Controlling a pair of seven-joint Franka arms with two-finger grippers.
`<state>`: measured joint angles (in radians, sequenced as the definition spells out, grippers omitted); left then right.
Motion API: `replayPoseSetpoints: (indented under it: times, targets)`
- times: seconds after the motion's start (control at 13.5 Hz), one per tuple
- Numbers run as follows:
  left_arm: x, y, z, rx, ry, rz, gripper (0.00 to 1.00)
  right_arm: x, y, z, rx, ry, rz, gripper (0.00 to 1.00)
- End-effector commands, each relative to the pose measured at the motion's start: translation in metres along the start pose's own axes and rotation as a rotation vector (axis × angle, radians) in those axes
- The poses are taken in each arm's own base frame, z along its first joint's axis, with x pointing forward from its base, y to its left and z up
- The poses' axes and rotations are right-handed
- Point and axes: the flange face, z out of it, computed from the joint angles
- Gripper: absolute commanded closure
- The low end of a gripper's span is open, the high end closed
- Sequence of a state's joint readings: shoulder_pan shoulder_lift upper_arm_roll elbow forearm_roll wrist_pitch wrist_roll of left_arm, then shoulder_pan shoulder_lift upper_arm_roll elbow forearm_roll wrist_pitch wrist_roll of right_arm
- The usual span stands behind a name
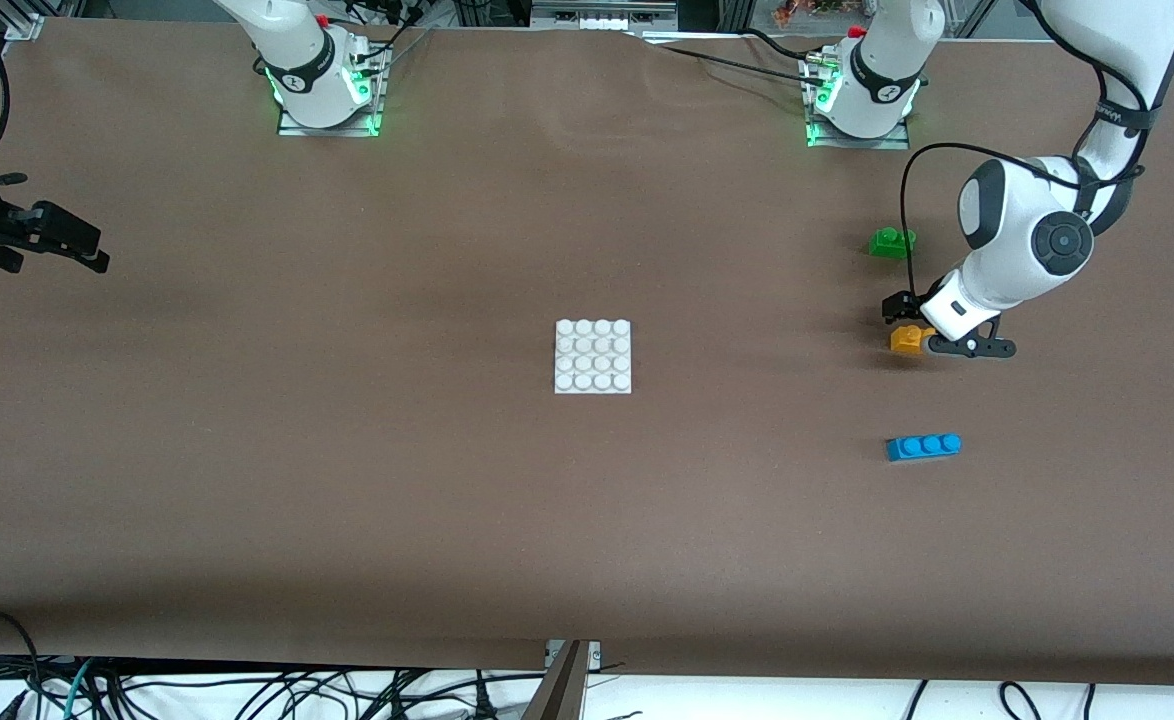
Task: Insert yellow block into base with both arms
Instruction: 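Reach the left gripper down and grasp the yellow brick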
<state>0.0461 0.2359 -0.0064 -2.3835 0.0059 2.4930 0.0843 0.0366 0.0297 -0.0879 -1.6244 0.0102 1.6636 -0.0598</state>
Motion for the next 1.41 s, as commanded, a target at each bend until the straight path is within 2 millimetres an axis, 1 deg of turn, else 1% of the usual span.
replayPoseSetpoints:
  times: [0.0, 0.3, 0.52, 0.67, 1.11, 1.18, 1.33]
  targets:
    - [0.006, -0.004, 0.009, 0.004, 0.014, 0.014, 0.0, 0.003, 0.003, -0.003, -0.006, 0.004, -0.02, 0.0]
    - [0.009, -0.011, 0.018, 0.007, 0.03, 0.073, 0.0, 0.004, 0.004, -0.001, -0.005, 0.001, -0.02, 0.0]
    - [0.009, -0.015, 0.016, 0.008, 0.035, 0.079, 0.0, 0.005, 0.003, -0.002, -0.005, 0.002, -0.021, 0.0]
    - [0.009, -0.015, 0.017, 0.007, 0.033, 0.102, 0.0, 0.005, 0.001, -0.003, -0.004, 0.003, -0.023, 0.0]
    - [0.01, -0.015, 0.022, 0.004, 0.026, 0.1, 0.0, 0.005, 0.001, -0.002, 0.001, 0.0, -0.024, 0.0]
    - [0.01, -0.015, 0.022, 0.003, 0.028, 0.099, 0.01, 0.004, 0.003, -0.002, 0.001, 0.0, -0.021, 0.0]
    - [0.01, -0.015, 0.023, 0.002, 0.027, 0.096, 0.1, 0.005, 0.003, -0.001, 0.001, -0.002, -0.022, 0.0]
